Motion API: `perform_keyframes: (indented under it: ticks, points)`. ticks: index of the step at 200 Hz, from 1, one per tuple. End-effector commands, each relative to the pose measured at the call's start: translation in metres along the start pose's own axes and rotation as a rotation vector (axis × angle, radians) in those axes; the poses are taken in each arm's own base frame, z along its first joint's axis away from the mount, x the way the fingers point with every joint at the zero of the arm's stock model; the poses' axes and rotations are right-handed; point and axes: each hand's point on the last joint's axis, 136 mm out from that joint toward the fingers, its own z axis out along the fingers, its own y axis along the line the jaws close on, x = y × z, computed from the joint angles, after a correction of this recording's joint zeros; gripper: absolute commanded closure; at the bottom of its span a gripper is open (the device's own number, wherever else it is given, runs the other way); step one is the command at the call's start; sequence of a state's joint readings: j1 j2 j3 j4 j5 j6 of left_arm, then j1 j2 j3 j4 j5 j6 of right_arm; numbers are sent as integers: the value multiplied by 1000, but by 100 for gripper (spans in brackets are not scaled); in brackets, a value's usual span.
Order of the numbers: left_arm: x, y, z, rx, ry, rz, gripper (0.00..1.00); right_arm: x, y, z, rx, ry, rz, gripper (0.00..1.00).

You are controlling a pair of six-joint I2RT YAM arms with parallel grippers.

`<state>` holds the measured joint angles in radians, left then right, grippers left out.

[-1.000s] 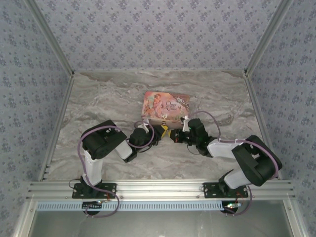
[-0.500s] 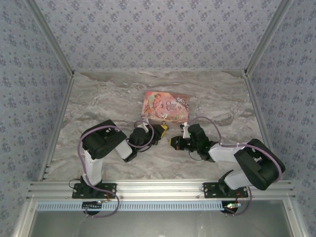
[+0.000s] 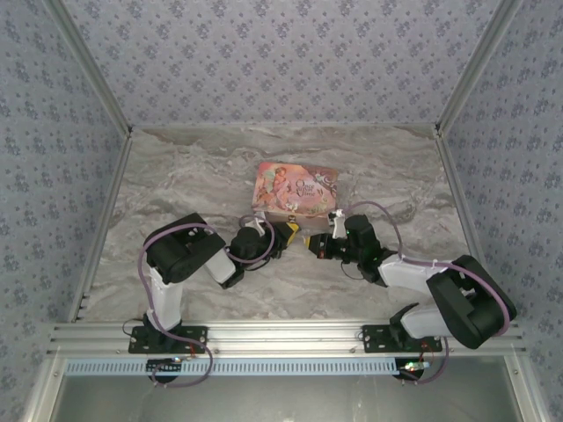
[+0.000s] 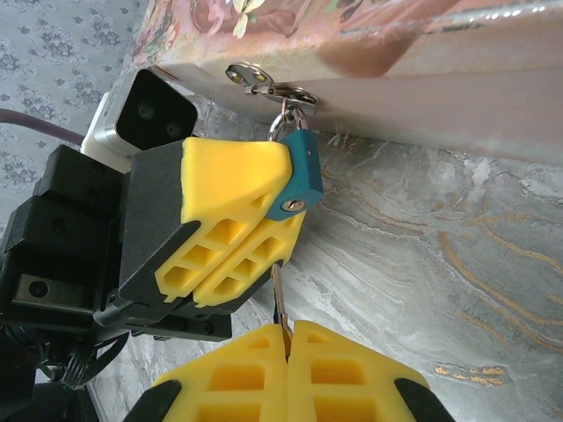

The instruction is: Unlock the padlock with the key

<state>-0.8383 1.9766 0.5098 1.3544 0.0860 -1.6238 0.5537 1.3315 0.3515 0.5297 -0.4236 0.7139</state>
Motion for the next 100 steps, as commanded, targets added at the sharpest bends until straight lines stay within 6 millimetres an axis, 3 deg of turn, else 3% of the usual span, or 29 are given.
perform_keyframes:
  ticks: [1,100]
  points:
    - [10,-9,1,14,34,-1,100,-12,12,3,-45,-16,-27,100]
    - [12,-8,1,10,33,-5,100,-15,9,16,-38,3,-17,100]
